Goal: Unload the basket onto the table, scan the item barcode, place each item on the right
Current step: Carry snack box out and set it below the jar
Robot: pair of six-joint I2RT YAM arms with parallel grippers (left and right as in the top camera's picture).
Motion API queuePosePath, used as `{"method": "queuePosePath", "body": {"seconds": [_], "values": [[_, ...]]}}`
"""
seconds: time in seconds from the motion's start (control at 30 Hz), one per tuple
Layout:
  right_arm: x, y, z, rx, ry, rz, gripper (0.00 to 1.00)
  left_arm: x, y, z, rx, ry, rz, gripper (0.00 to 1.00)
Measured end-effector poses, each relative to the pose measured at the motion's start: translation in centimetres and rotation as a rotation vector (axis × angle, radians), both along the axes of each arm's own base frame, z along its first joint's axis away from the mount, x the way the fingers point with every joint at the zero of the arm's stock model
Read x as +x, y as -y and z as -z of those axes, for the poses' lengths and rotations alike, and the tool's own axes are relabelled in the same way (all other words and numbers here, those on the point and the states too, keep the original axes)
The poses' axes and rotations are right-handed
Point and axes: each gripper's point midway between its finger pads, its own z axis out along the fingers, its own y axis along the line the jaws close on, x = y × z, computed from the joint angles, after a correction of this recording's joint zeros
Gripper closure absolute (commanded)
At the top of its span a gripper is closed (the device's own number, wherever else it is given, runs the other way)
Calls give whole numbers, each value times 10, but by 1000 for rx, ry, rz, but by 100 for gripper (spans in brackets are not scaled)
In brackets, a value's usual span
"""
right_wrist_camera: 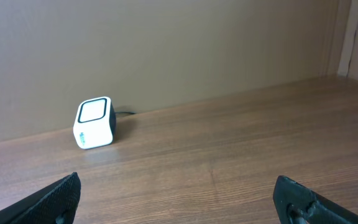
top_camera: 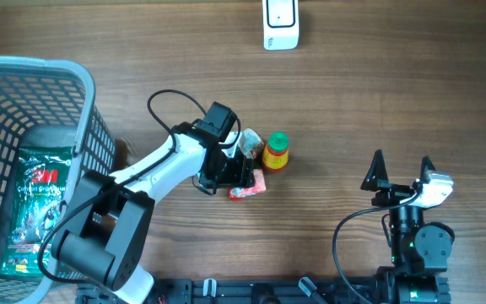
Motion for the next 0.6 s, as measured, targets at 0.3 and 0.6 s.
{"method": "queuePosePath", "body": {"seconds": [0.3, 0.6], "values": [[0, 0, 0, 0, 0, 0, 0, 0, 0, -8, -6, 5, -22, 0], [0, 0, 0, 0, 0, 0, 0, 27, 2, -80, -65, 253, -45, 0]]}}
